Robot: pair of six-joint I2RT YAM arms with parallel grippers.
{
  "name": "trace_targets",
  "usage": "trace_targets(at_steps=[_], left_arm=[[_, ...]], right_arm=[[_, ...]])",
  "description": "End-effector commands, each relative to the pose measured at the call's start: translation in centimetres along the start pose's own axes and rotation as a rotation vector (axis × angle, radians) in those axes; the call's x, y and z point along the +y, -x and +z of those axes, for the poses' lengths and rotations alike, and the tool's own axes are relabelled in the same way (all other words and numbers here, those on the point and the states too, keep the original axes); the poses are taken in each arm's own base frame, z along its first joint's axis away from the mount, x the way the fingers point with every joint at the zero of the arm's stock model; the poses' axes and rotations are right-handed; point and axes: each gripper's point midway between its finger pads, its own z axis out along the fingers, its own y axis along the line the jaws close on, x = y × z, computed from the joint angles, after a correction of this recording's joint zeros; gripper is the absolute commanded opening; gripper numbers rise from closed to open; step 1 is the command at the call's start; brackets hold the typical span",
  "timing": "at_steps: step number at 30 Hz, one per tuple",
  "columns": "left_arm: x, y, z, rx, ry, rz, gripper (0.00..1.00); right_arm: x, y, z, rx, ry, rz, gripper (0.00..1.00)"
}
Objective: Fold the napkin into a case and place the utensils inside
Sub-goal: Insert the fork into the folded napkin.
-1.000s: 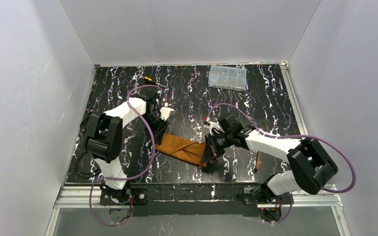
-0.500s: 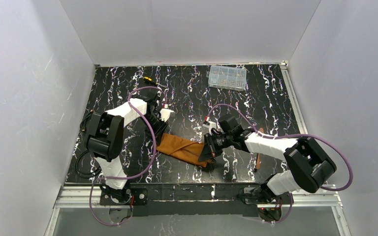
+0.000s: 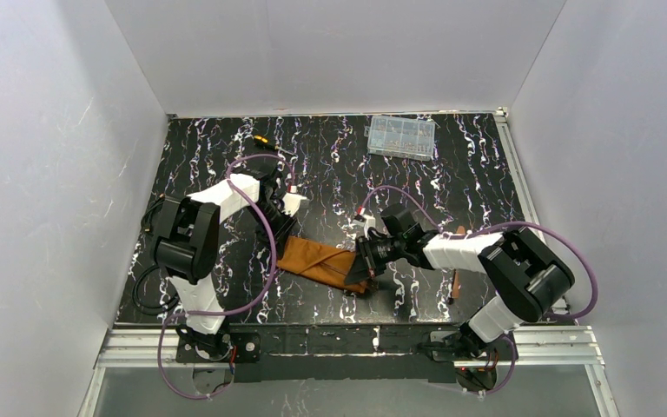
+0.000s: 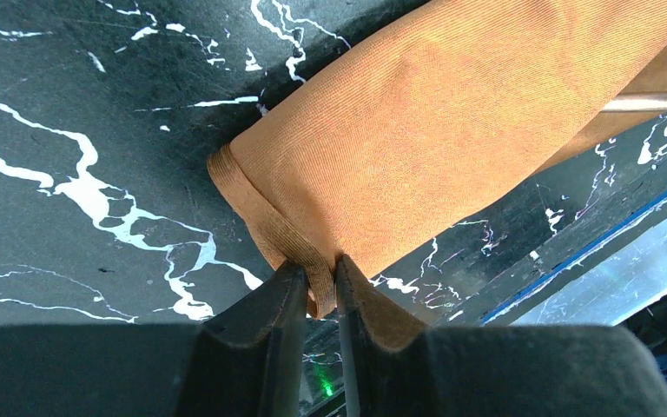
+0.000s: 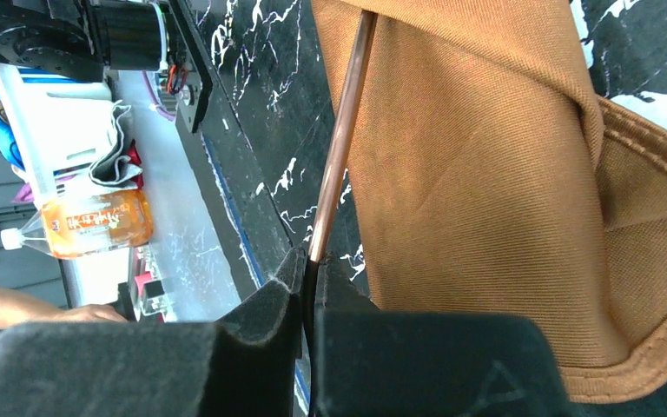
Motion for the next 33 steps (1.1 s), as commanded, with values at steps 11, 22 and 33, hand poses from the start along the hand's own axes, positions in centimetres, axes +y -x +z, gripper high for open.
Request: trace_targets(at_steps=[11, 22, 33], left_arm=[[-0.9, -0.5, 0.1, 0.041, -0.067, -0.004, 0.15], [-0.8, -0.9, -0.1, 0.054, -0.062, 0.017, 0.14], [-0.9, -1.1, -0.2, 0.056, -0.068, 0.031, 0.14]], right_arm=[[0.3, 1.7, 1.6, -0.046, 0.07, -0.119, 0.01], [1.0, 1.2, 1.4, -0.001, 0.121, -0.168, 0.01], [1.0, 1.9, 1.5, -0.05, 0.13, -0.241, 0.01]])
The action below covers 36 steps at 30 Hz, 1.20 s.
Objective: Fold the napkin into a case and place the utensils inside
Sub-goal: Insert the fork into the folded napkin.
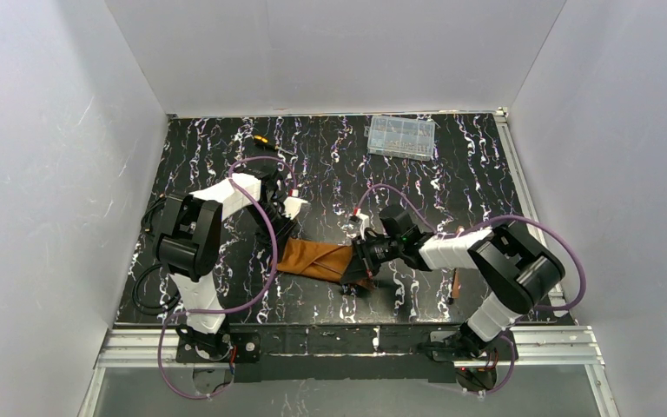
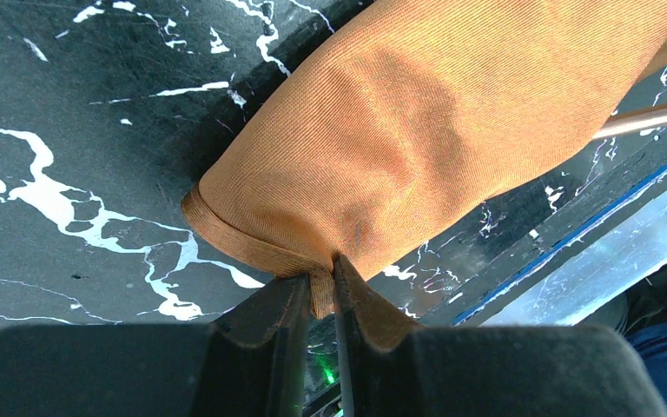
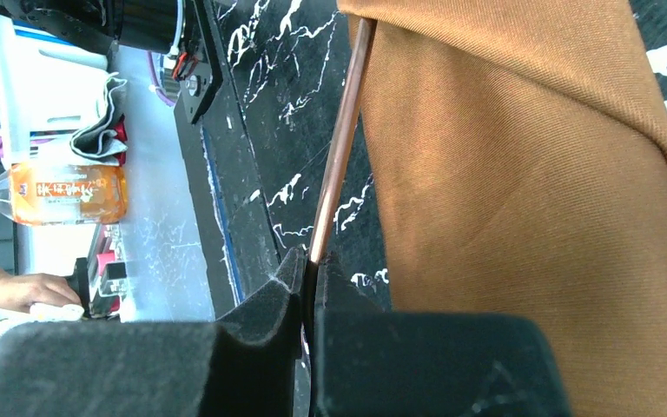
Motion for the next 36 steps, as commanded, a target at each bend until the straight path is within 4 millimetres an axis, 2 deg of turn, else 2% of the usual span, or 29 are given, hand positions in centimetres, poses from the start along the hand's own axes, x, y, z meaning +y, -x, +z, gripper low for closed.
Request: trace_targets(at_steps=[1, 14, 19, 23, 26, 31, 33, 34, 36], left_arm=[[-0.6, -0.1, -0.5, 0.002, -0.03, 0.014, 0.14], [-0.9, -0.7, -0.3, 0.021, -0.055, 0.041, 0.12], [-1.0, -0.8, -0.3, 0.023, -0.063, 0.042, 0.12], [-1.0, -0.7, -0.3, 0.023, -0.065, 0.047, 0.11], [-1.1, -0.7, -0.3, 0.024, -0.067, 0.048, 0.11], [-1.1, -0.9, -0.3, 0.031, -0.066, 0.056, 0.11], [-1.1, -1.0, -0.3, 0.03, -0.069, 0.054, 0.11], [-1.2, -1.0, -0.4, 0.029, -0.072, 0.053, 0.11], [-1.3, -0.9, -0.3, 0.028, -0.077, 0.05, 0.11]], right_arm=[[0.1, 1.6, 0.8, -0.021, 0.039, -0.071, 0.01], [-0.8, 3.0, 2.5, 0.018, 0.074, -0.099, 0.01], [-1.3, 2.9, 2.8, 0.058, 0.078, -0.113, 0.01], [-1.3, 2.8, 2.9, 0.099, 0.095, -0.13, 0.1], [-1.6, 3.2, 2.9, 0.109, 0.066, -0.149, 0.22], [-1.8, 4.6, 1.4, 0.11, -0.05, -0.225, 0.57], [-1.3, 6.0, 0.6, 0.068, -0.092, -0.272, 0.74], [-1.2, 6.1, 0.2, 0.064, -0.113, -0.277, 0.94], [-0.8, 6.6, -0.5, 0.058, -0.143, -0.296, 0.99]])
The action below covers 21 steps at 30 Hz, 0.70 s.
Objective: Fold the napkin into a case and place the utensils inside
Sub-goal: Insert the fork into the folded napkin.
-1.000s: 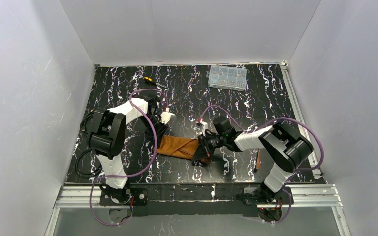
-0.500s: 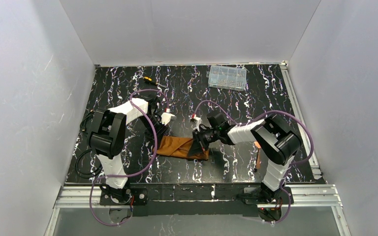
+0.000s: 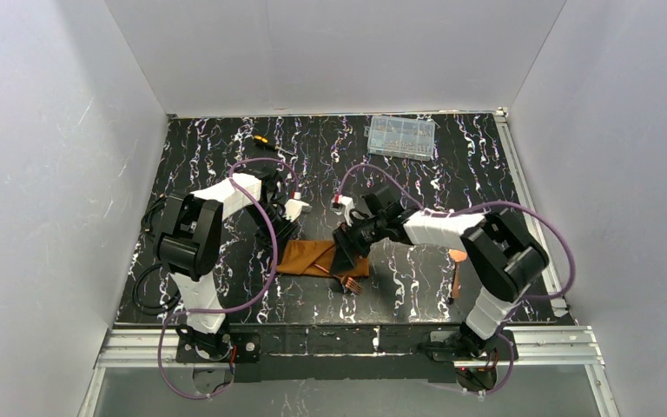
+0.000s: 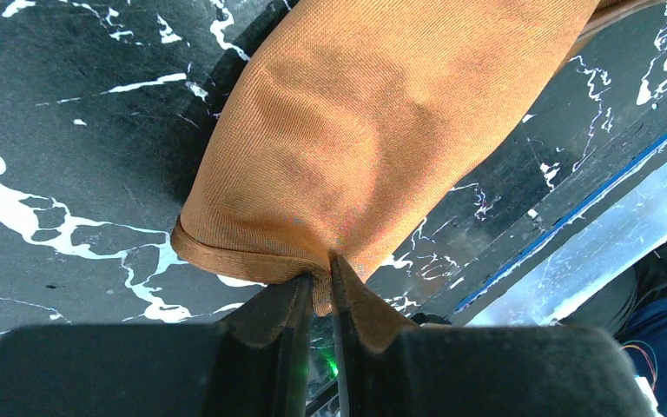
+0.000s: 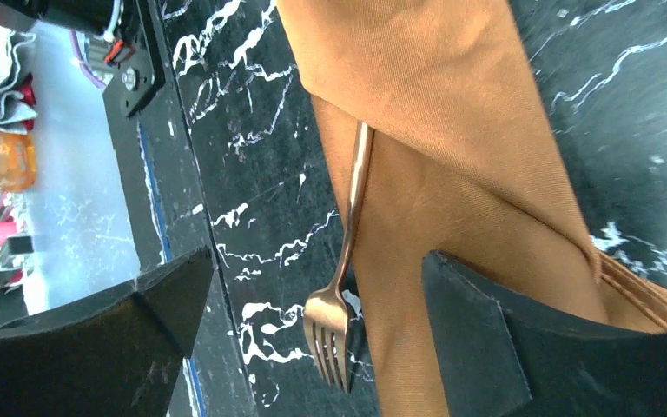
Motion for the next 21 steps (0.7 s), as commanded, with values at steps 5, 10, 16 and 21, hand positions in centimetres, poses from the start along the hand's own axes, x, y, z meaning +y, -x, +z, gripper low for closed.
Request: trace_targets(at_steps=[5, 10, 16, 21], left_arm=[[-0.9, -0.4, -0.3, 0.008, -0.04, -0.006, 0.11], [-1.0, -0.3, -0.3, 0.005, -0.044, -0.012, 0.11], [-1.2, -0.4, -0.4, 0.008, -0.052, -0.018, 0.1], [-1.4, -0.5, -0.3, 0.018, -0.069, -0.028, 0.1]], right_arm=[[1.2, 3.2, -4.1, -0.034, -0.169, -0.111, 0.99], [1.1, 0.7, -7.1, -0.107, -0.386, -0.097, 0.99], [0.7, -2.8, -10.1, -0.266, -0.663, -0.072, 0.99], [1.1, -3.9, -9.7, -0.262, -0.851, -0.187, 0.99]])
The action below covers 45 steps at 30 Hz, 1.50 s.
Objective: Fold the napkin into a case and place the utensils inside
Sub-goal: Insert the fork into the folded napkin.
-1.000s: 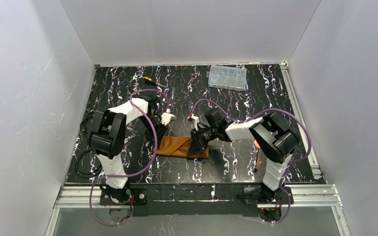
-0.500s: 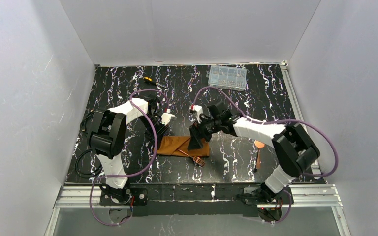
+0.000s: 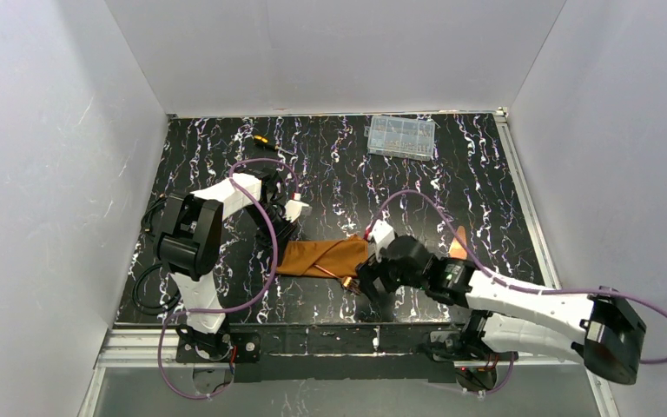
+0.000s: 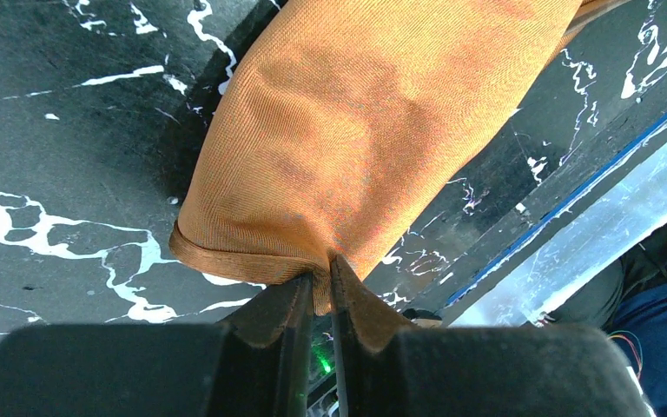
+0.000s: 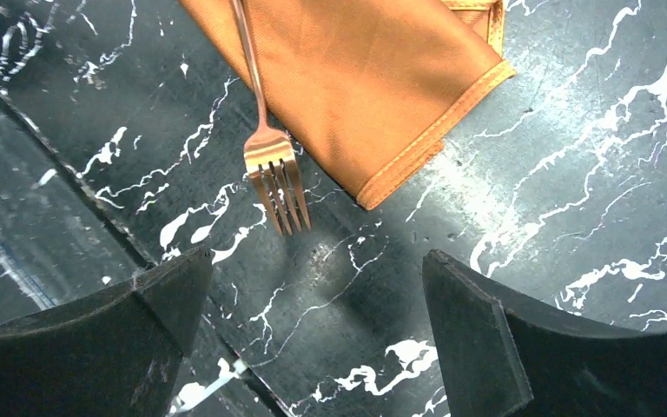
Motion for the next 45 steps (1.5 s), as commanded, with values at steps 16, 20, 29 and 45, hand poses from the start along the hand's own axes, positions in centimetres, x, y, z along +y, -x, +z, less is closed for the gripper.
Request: trace_targets(at_steps=[16, 20, 29, 45], left_arm=[[-1.1, 0.0, -0.5, 0.014, -0.057, -0.009, 0.1], [-0.9, -0.1, -0.6, 0.02, -0.048, -0.007, 0.1], [-0.8, 0.1, -0.6, 0.022, -0.046, -0.01, 0.11], [-0.8, 0.2, -1.0, 0.016, -0.038, 0.003, 0.11]], right_arm=[[0.7, -0.1, 4.9, -0.037, -0.369, -0.243, 0.86], [1.9, -1.0, 5.8, -0.036, -0.329, -0.256, 0.86], [2.1, -2.4, 6.4, -0.014, -0.338, -0.27, 0.87], [3.1, -3.4, 6.8, 0.005, -0.252, -0.293, 0.55]])
